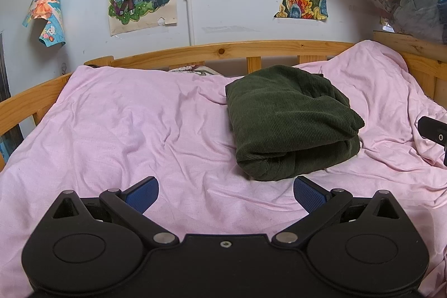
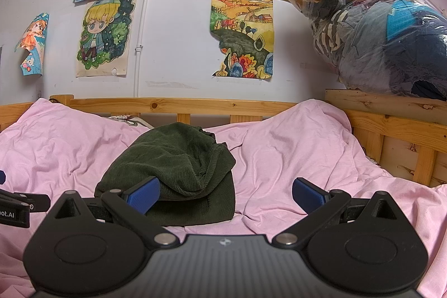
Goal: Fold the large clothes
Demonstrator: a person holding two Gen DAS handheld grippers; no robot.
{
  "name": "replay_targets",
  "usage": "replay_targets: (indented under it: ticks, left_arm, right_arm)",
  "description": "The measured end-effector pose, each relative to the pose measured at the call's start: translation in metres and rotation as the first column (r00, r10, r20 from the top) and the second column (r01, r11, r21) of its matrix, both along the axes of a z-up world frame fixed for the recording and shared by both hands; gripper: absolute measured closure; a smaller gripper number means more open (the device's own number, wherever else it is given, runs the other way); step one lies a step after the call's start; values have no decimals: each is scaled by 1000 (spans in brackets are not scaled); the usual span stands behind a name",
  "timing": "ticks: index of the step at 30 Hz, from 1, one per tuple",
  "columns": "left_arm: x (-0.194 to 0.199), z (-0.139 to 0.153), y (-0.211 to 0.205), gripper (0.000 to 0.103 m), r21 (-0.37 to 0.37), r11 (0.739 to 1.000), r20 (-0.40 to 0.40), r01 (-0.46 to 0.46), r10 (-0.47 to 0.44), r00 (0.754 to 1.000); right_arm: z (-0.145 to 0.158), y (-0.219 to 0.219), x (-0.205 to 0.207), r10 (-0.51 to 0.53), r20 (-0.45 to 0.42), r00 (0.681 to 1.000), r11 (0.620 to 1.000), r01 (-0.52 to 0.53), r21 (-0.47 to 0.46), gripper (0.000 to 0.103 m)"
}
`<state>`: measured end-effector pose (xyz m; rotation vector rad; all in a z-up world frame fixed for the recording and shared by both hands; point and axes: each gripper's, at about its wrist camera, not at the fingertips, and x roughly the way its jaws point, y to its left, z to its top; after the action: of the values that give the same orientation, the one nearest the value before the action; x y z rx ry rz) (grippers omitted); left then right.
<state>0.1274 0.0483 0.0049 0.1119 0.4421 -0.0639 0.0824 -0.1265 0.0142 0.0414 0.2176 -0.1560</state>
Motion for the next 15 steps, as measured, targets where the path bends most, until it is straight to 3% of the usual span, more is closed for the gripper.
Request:
replay_targets:
  ticks: [5,15]
  left_arm:
    - [3,1,3,1,-12,1000,-45,0,-1,999]
    - [2,0,8,1,33,999,-25,-30,31,999]
  right_arm:
    - [0,0,0,0,0,1000,1000,0,-1,0]
    - [0,0,0,-2,1,1000,1000,2,0,0]
